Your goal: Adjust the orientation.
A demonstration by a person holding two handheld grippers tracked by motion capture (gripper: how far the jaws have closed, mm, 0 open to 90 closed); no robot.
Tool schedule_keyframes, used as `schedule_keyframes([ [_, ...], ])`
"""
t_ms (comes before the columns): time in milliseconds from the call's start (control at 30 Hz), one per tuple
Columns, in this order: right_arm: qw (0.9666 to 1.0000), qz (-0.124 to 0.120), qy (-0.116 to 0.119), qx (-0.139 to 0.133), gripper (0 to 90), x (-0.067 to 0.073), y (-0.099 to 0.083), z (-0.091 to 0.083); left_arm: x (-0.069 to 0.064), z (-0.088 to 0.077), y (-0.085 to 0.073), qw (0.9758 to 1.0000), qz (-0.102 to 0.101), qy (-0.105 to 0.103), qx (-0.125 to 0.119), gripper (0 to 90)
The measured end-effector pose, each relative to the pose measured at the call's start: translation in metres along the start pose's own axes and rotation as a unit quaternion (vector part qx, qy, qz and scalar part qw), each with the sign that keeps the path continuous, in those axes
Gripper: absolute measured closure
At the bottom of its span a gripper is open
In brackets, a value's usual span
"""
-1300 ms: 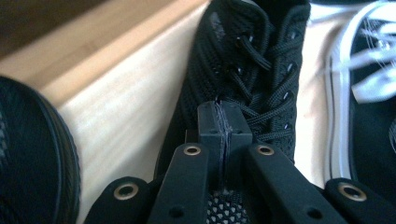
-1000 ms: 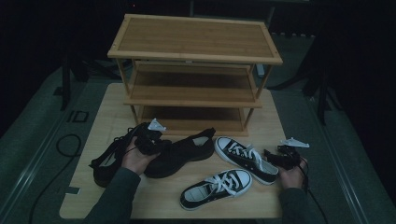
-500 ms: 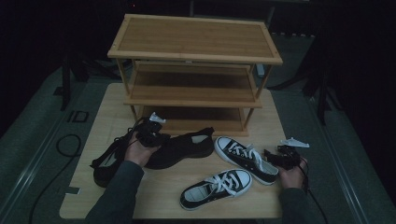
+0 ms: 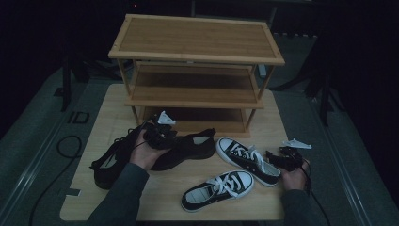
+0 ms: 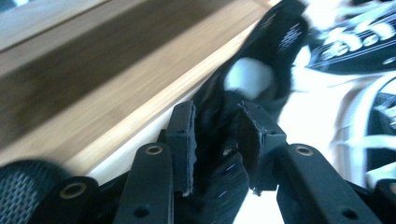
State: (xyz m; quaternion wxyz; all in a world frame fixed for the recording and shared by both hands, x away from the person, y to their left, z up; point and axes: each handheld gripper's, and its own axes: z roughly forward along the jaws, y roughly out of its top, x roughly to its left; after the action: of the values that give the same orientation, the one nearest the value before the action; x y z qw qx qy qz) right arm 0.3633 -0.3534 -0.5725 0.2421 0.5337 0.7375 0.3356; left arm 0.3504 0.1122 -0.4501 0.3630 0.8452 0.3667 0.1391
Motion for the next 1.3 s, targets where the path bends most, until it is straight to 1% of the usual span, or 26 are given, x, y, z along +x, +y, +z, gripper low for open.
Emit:
schedule_keyframes([
  [67,1.0,-0.001,0.0,0.0,30.4,0.0,0.0,0.0,-0.006,0.002,0.006,0.9999,0.006,-0.008,-0.004,66.7],
  [267,1.0,-0.001,0.0,0.0,30.5,0.0,0.0,0.0,-0.023,0.013,0.017,0.9993,0.023,-0.03,-0.004,67.2],
  [333,1.0,-0.002,0.0,-0.001,30.5,0.0,0.0,0.0,-0.029,0.019,0.02,0.9989,0.029,-0.036,-0.001,67.2],
  [467,1.0,-0.001,0.0,0.0,30.5,0.0,0.0,0.0,-0.039,0.033,0.024,0.9982,0.041,-0.042,0.014,67.2],
  [533,1.0,-0.002,0.0,0.0,30.5,0.0,0.0,0.0,-0.043,0.04,0.025,0.9978,0.043,-0.044,0.022,67.2],
  [600,1.0,-0.002,0.0,0.0,30.5,0.0,0.0,0.0,-0.044,0.048,0.026,0.9979,0.04,-0.039,0.031,66.9],
  [667,1.0,-0.001,0.0,0.0,30.5,0.0,0.0,0.0,-0.045,0.056,0.027,0.9977,0.039,-0.039,0.039,67.2],
  [733,1.0,-0.001,0.0,0.0,30.5,0.0,0.0,0.0,-0.047,0.062,0.026,0.9968,0.048,-0.033,0.055,68.6],
  [767,1.0,-0.001,0.0,0.0,30.5,0.0,0.0,0.0,-0.049,0.065,0.026,0.9967,0.049,-0.032,0.056,71.7],
  [833,1.0,-0.001,0.0,0.0,30.5,0.0,0.0,0.0,-0.049,0.065,0.026,0.9964,0.052,-0.028,0.06,85.5],
  [867,1.0,-0.001,0.0,0.0,30.5,0.0,0.0,0.0,-0.049,0.065,0.026,0.9966,0.047,-0.031,0.06,87.0],
  [900,1.0,-0.001,0.0,0.0,30.5,0.0,0.0,0.0,-0.051,0.064,0.026,0.9963,0.053,-0.031,0.061,87.5],
  [1033,1.0,0.0,0.0,0.0,30.5,0.0,0.0,0.0,-0.056,0.061,0.023,0.9959,0.06,-0.034,0.059,87.9],
  [1100,1.0,0.0,0.0,0.0,30.5,0.0,0.0,0.0,-0.058,0.058,0.019,0.9956,0.064,-0.038,0.057,87.9],
  [1200,1.0,0.0,0.0,0.0,30.5,0.0,0.0,0.0,-0.063,0.053,0.013,0.9945,0.075,-0.05,0.052,87.9],
  [1300,1.0,0.0,0.0,0.0,30.5,0.0,0.0,0.0,-0.069,0.049,0.006,0.9925,0.085,-0.073,0.048,87.9],
])
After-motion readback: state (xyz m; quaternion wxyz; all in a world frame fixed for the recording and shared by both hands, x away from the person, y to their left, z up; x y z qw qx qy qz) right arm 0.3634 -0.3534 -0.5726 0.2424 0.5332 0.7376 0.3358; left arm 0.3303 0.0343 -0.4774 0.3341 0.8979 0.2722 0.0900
